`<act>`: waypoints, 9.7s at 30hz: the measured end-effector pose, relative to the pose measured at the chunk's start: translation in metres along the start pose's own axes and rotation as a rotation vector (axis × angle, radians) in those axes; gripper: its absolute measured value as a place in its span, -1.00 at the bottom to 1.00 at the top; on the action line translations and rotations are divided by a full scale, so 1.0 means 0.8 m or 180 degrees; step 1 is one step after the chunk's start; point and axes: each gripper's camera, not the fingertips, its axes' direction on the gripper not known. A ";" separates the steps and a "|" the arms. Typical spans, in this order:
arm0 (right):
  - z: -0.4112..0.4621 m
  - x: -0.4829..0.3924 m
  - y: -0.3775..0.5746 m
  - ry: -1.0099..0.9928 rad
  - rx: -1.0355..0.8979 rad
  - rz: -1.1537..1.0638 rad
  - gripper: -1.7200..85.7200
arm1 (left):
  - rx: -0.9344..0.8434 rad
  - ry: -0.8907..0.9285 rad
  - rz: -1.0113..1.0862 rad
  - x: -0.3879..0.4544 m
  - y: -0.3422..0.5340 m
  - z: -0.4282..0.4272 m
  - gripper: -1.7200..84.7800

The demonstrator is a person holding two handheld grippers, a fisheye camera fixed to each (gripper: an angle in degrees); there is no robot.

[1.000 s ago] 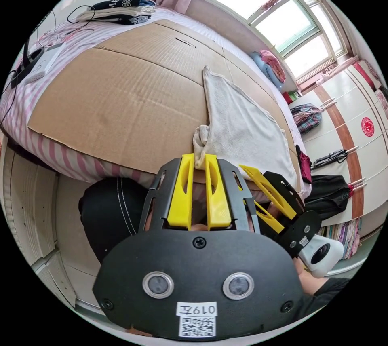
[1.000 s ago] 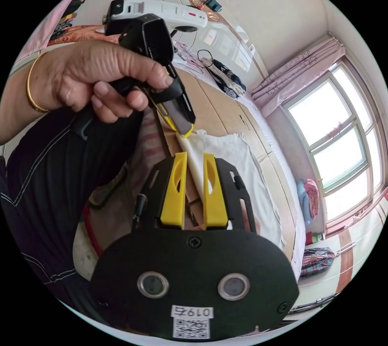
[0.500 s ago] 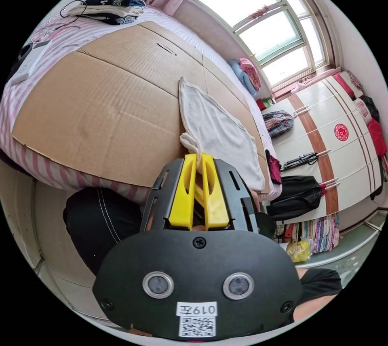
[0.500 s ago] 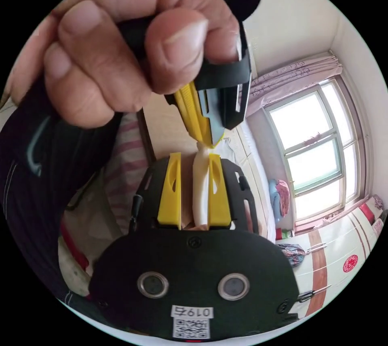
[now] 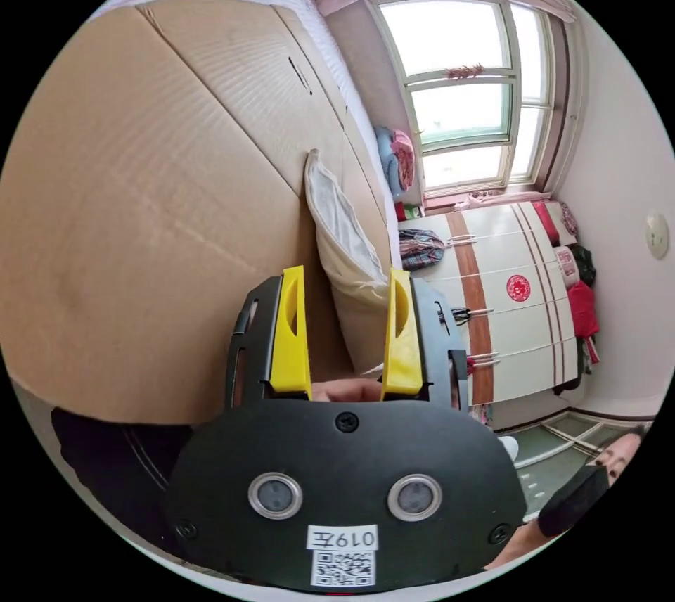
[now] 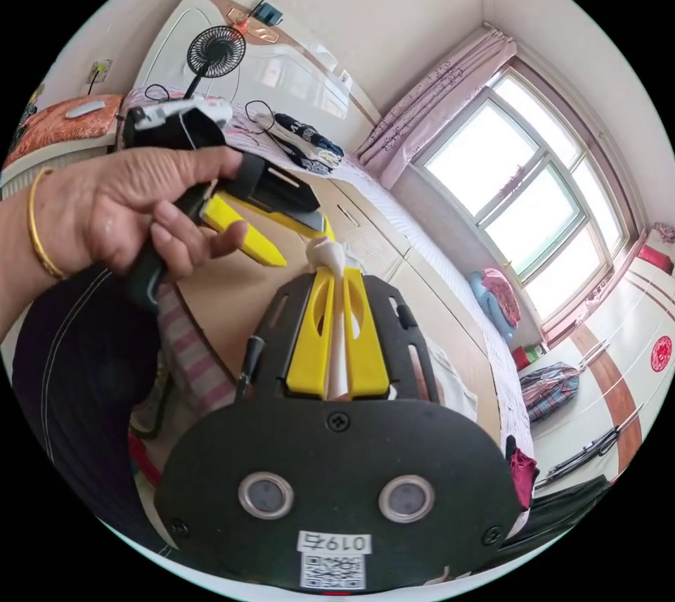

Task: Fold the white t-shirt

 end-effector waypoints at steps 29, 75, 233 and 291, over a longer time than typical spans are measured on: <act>-0.266 0.107 -0.363 -0.0142 0.0232 0.0201 -0.98 | -0.0750 -0.1370 0.0819 0.131 -0.243 0.387 -0.83; -1.095 1.175 -0.474 -0.0925 0.0155 0.4442 -0.95 | -0.1370 -0.2439 0.1532 0.397 -0.025 1.205 -0.87; -1.609 1.283 -0.704 -0.1724 0.0199 0.5518 -0.85 | -0.0661 -0.4750 0.6314 -0.133 0.909 0.841 -0.94; -1.514 1.127 -0.943 -0.1670 -0.0756 0.3577 -0.93 | -0.4307 -0.0854 0.4924 0.313 0.414 1.362 -0.93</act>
